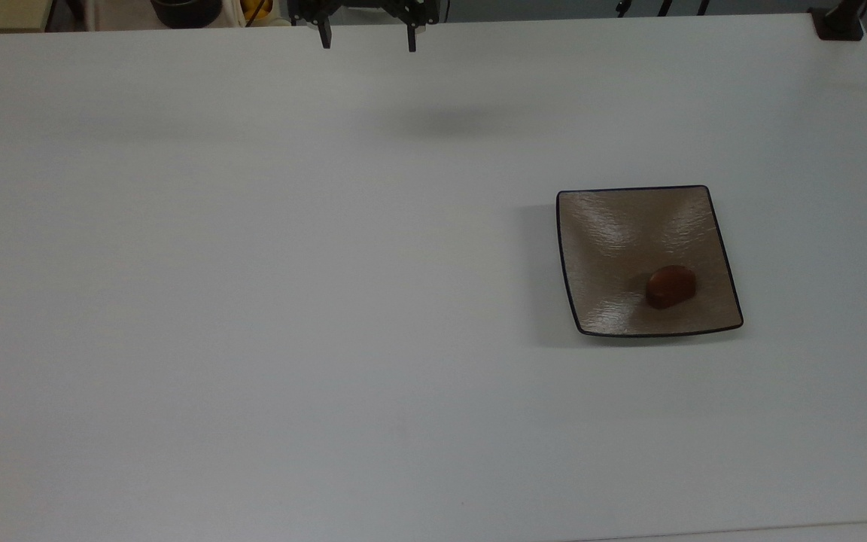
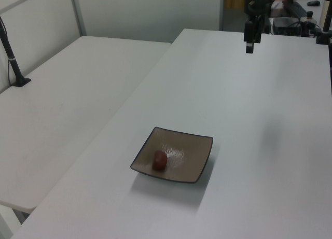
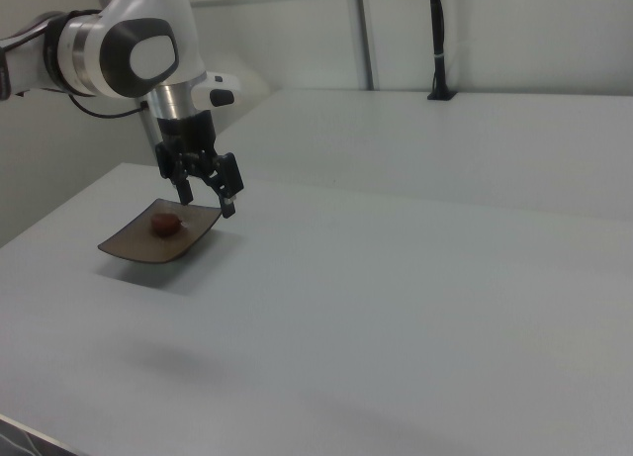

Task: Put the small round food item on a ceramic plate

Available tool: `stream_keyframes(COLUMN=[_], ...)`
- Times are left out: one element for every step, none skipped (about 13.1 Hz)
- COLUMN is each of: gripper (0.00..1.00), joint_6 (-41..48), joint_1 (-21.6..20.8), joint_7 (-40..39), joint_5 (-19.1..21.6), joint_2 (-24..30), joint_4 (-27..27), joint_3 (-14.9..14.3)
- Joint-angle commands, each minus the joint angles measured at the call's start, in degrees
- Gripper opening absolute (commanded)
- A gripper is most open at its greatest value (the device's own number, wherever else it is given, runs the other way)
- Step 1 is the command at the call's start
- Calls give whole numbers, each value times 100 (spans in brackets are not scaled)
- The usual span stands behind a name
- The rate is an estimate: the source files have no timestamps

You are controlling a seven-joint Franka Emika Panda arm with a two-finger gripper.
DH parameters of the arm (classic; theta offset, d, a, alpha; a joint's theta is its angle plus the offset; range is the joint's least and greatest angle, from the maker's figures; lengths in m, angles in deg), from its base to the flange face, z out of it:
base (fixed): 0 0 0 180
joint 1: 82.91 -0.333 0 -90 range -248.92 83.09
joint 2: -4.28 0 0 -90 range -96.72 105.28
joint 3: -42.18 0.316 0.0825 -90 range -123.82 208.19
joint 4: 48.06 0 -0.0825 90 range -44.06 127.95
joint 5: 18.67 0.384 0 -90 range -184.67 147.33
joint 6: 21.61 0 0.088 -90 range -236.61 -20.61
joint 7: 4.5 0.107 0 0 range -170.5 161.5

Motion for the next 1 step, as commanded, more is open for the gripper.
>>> stream_keyframes(gripper=[100], joint_6=[-211], joint_1=[-5], joint_7=[-62], joint_5=[62], joint_2=[129], joint_4=[202], joint_3=[-13])
